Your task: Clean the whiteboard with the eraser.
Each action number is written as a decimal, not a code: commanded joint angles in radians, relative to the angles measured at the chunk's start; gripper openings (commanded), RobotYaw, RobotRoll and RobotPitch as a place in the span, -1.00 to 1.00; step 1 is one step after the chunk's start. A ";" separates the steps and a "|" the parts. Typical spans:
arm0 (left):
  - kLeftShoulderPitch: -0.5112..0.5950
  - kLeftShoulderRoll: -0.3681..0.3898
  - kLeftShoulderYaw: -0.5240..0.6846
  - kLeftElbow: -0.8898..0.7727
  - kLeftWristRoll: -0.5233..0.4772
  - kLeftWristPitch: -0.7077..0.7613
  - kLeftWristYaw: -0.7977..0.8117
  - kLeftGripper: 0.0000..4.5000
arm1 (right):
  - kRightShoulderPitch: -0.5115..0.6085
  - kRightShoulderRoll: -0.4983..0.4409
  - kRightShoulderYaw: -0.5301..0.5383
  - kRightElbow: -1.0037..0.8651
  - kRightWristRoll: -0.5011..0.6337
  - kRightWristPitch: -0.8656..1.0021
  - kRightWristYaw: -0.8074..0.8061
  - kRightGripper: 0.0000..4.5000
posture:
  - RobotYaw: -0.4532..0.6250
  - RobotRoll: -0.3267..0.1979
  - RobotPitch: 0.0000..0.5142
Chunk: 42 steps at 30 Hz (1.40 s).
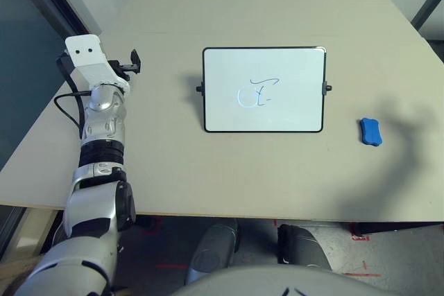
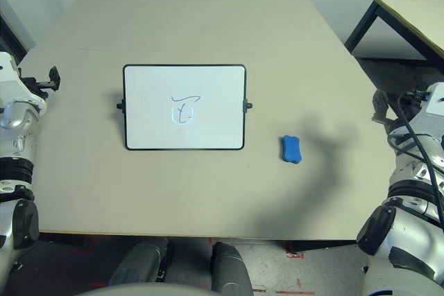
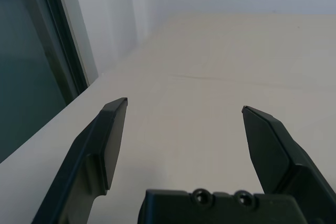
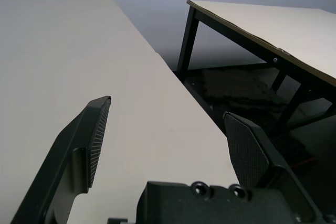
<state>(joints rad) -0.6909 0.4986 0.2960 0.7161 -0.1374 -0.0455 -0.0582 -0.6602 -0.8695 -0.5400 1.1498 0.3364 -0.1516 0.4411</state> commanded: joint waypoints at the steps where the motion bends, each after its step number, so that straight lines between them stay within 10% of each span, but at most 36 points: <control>1: 0.024 -0.016 -0.004 -0.017 0.005 0.017 0.006 0.98 | 0.008 -0.011 -0.002 0.007 -0.001 0.012 -0.008 1.00 | 0.00 0.25 -0.67; 9: -0.049 0.024 -0.013 -0.022 -0.006 0.073 -0.072 0.98 | 0.021 -0.071 0.000 -0.110 -0.005 0.191 -0.125 1.00 | -0.06 0.25 -0.66; 26: -0.217 0.175 -0.188 -0.343 -0.176 0.516 -0.766 0.98 | 0.113 0.090 -0.074 -1.319 0.191 1.731 -0.363 1.00 | -0.11 0.25 -0.77; 42: -0.010 0.059 -0.190 -0.932 -0.317 0.958 -0.596 0.98 | 0.169 0.151 -0.059 -1.412 0.406 1.766 -0.533 1.00 | -0.07 0.25 -0.61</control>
<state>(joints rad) -0.7049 0.5654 0.0903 -0.1518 -0.4276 0.8441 -0.7004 -0.5006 -0.7183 -0.6067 -0.2588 0.7099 1.5746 -0.0728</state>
